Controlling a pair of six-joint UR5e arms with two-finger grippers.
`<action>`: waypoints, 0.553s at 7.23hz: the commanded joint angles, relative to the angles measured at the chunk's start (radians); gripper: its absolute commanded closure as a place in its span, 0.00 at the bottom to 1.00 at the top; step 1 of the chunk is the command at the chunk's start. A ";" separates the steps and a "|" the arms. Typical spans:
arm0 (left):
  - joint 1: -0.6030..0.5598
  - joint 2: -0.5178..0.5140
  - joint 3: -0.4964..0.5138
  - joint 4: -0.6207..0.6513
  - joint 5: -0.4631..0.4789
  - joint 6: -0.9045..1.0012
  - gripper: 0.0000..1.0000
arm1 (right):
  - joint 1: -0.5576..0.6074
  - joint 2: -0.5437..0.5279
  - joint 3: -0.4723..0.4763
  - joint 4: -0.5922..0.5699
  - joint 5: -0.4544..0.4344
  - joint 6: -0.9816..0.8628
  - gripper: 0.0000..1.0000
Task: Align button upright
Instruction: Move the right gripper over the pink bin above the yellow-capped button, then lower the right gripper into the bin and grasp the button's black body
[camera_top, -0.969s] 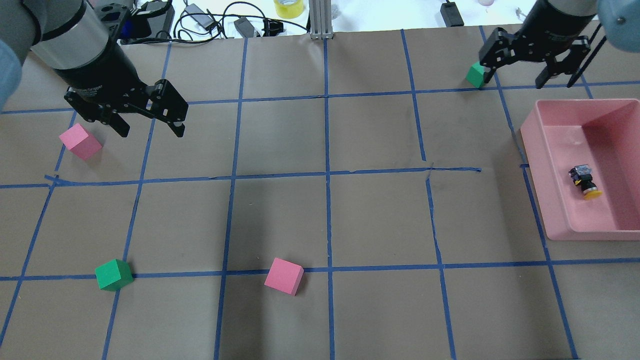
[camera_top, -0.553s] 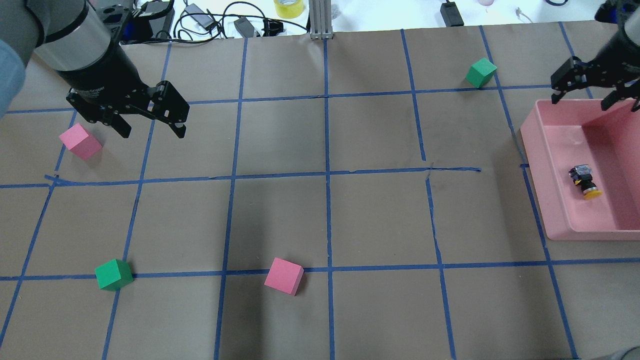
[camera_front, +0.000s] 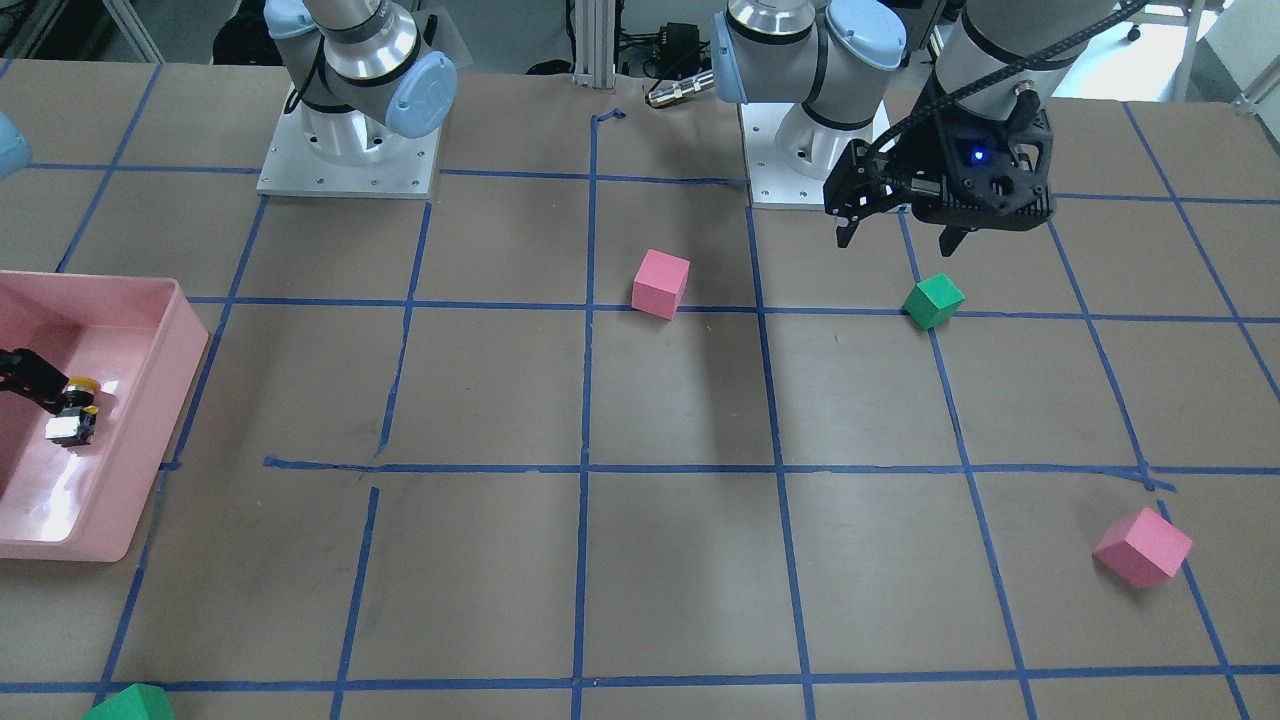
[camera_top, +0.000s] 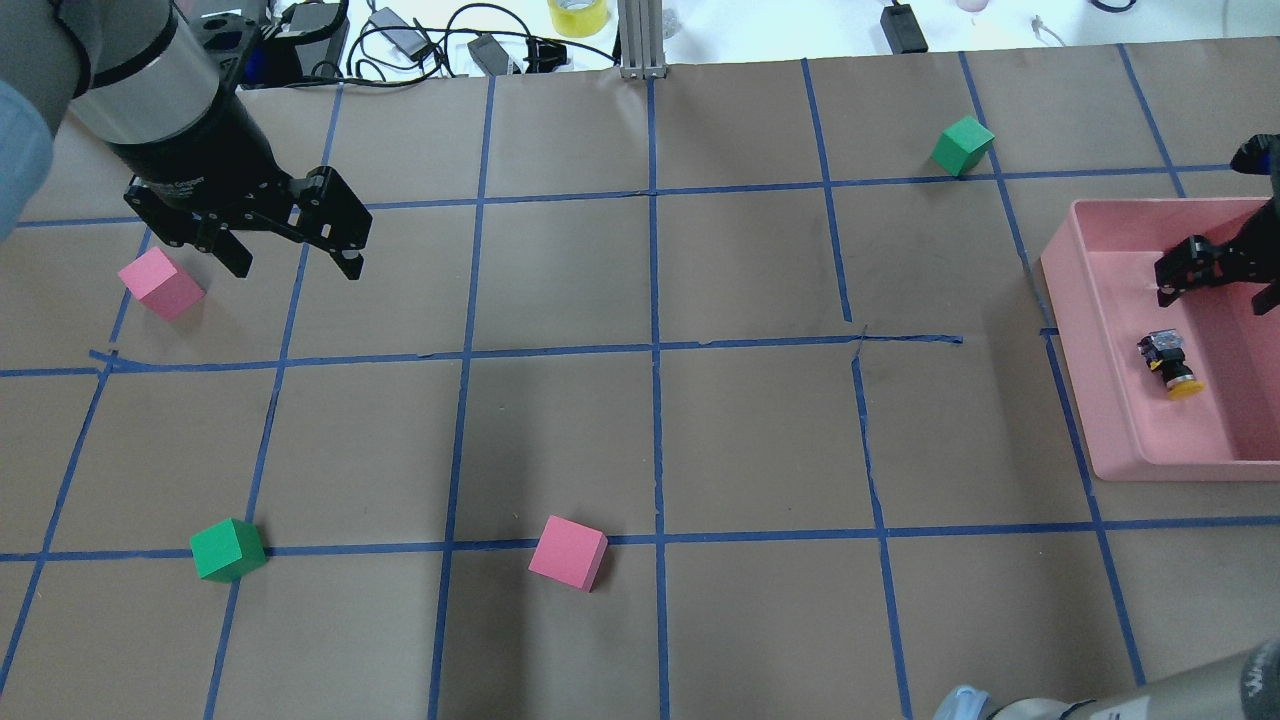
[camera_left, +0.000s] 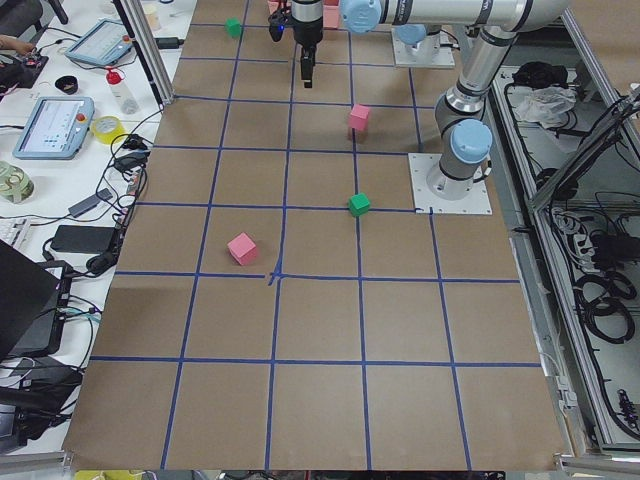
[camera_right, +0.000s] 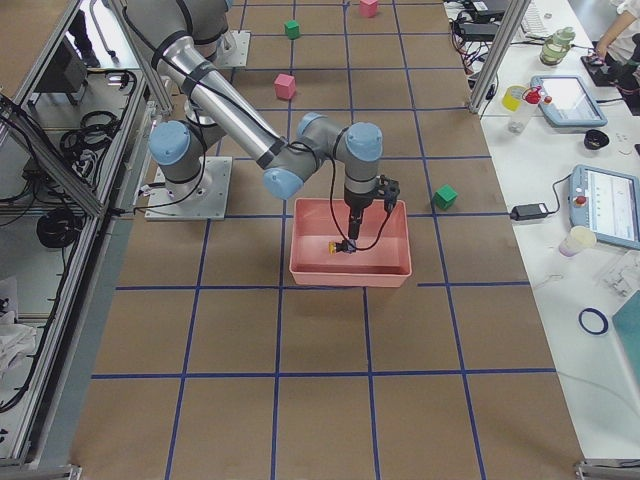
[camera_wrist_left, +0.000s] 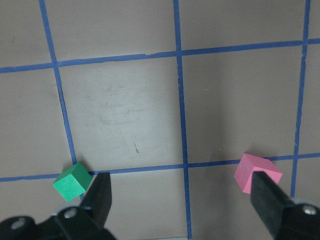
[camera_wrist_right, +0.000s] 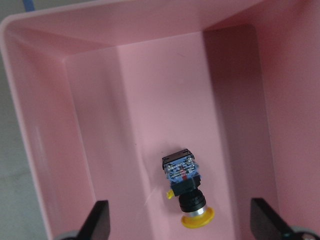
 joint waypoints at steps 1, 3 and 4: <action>0.001 0.000 0.000 0.000 0.004 0.002 0.00 | -0.015 0.025 0.013 -0.031 0.024 -0.065 0.00; 0.001 0.000 0.000 0.000 0.002 0.002 0.00 | -0.015 0.029 0.013 -0.029 0.064 -0.116 0.00; 0.001 0.000 -0.002 0.000 0.002 0.002 0.00 | -0.015 0.029 0.015 -0.031 0.064 -0.120 0.00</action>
